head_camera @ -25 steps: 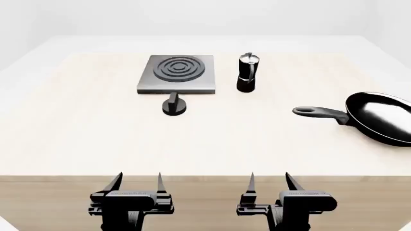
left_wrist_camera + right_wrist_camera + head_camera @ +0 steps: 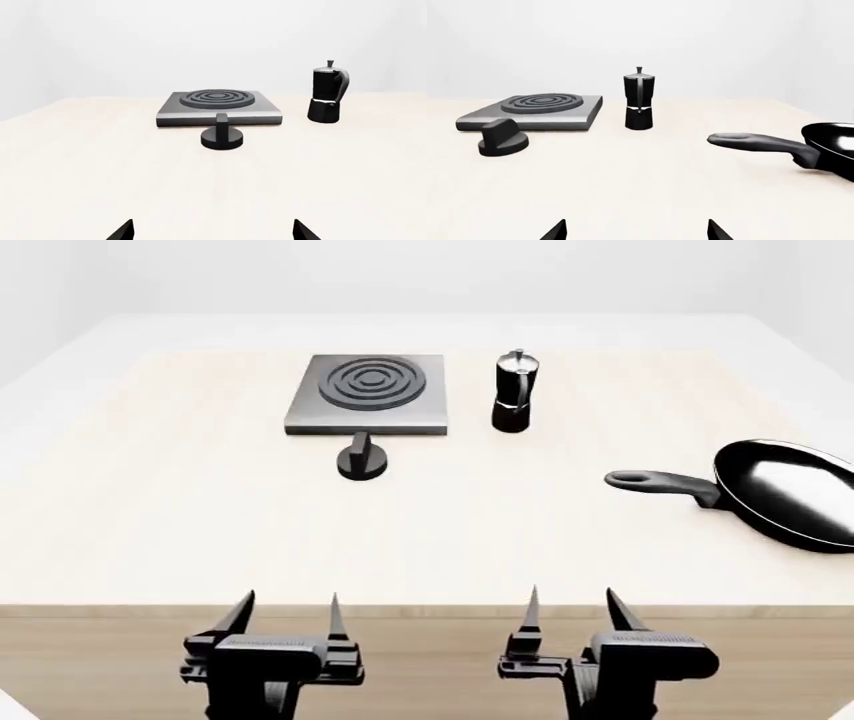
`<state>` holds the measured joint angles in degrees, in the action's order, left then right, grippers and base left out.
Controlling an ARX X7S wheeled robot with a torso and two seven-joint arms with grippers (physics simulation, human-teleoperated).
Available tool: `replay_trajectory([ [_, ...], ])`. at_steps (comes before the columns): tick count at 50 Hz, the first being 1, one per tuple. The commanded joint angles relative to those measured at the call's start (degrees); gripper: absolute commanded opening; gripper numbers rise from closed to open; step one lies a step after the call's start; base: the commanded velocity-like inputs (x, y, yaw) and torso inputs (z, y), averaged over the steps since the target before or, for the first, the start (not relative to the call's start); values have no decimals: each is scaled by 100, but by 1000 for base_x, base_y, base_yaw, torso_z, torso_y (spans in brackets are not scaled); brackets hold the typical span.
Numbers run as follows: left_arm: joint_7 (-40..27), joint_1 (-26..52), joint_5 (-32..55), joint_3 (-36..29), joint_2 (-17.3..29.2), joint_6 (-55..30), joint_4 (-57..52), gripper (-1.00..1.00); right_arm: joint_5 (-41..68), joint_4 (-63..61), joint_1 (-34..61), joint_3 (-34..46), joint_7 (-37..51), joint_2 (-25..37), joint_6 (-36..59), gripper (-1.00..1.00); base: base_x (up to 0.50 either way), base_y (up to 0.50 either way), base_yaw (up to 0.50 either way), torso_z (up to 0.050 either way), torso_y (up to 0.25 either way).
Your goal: Put the frying pan on the stove.
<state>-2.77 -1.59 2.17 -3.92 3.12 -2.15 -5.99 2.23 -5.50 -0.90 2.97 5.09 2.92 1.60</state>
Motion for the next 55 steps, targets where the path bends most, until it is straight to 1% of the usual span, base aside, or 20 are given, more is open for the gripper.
replay_trajectory([
  [1, -113, -200, 72, -193, 139, -266, -872, 100, 10, -818, -94, 153, 211, 152, 349, 100, 0, 0, 0, 0, 0],
  [7, -155, -285, 51, -315, 228, -661, -1634, 100, 48, -1471, -154, 178, 291, 223, 667, 100, 0, 0, 0, 0, 0],
  [10, -196, -330, 25, -347, 281, -875, -2182, 100, 80, -1885, -168, 189, 324, 256, 873, 100, 0, 0, 0, 0, 0],
  [12, -224, -361, 70, -323, 300, -854, -2379, 100, 81, -2063, -169, 204, 349, 277, 963, 100, 0, 0, 0, 0, 0],
  [13, -234, -371, 144, -286, 319, -1044, -2664, 100, 81, -2267, -171, 211, 366, 291, 1068, 100, 0, 0, 0, 0, 0],
  [15, -276, -388, 131, -277, 356, -1125, -2923, 100, 86, -2523, -171, 219, 397, 316, 1191, 100, 0, 0, 0, 0, 0],
  [24, -412, -396, 180, -234, 464, -1552, -3753, 100, 100, -3347, -142, 255, 538, 403, 1604, 100, 0, 0, 0, 0, 0],
  [28, -459, -391, 218, -195, 507, -1693, -4030, 100, 118, -3897, -94, 265, 584, 460, 1937, 100, 0, 0, 0, 0, 0],
  [29, -494, -371, 214, -170, 532, -1894, -4299, 100, 148, -4189, -54, 241, 590, 489, 2139, 100, 0, 0, 0, 0, 0],
  [32, -522, -365, 248, -133, 564, -1974, -4449, 100, 175, -4356, -30, 224, 611, 525, 2263, 100, 0, 0, 0, 0, 0],
  [33, -518, -431, 236, -132, 571, -1786, -4338, 100, 185, -4368, -24, 214, 619, 531, 2263, 100, 0, 0, 0, 0, 0],
  [35, -531, -466, 222, -136, 585, -1687, -4296, 100, 208, -4391, -32, 198, 637, 535, 2227, 100, 0, 0, 0, 0, 0],
  [40, -570, -469, 223, -155, 614, -1711, -4338, 100, -8, -4415, 57, 300, 801, 555, 2480, 100, 0, 0, 0, 0, 0],
  [50, -637, -455, 238, -190, 663, -1743, -4357, 100, 25, -4400, 80, 359, 841, 609, 2519, 100, 0, 0, 0, 0, 0],
  [55, -663, -451, 240, -230, 683, -1756, -4336, 100, 50, -4375, 64, 353, 856, 646, 2470, 100, 399, 0, 0, 0, 0],
])
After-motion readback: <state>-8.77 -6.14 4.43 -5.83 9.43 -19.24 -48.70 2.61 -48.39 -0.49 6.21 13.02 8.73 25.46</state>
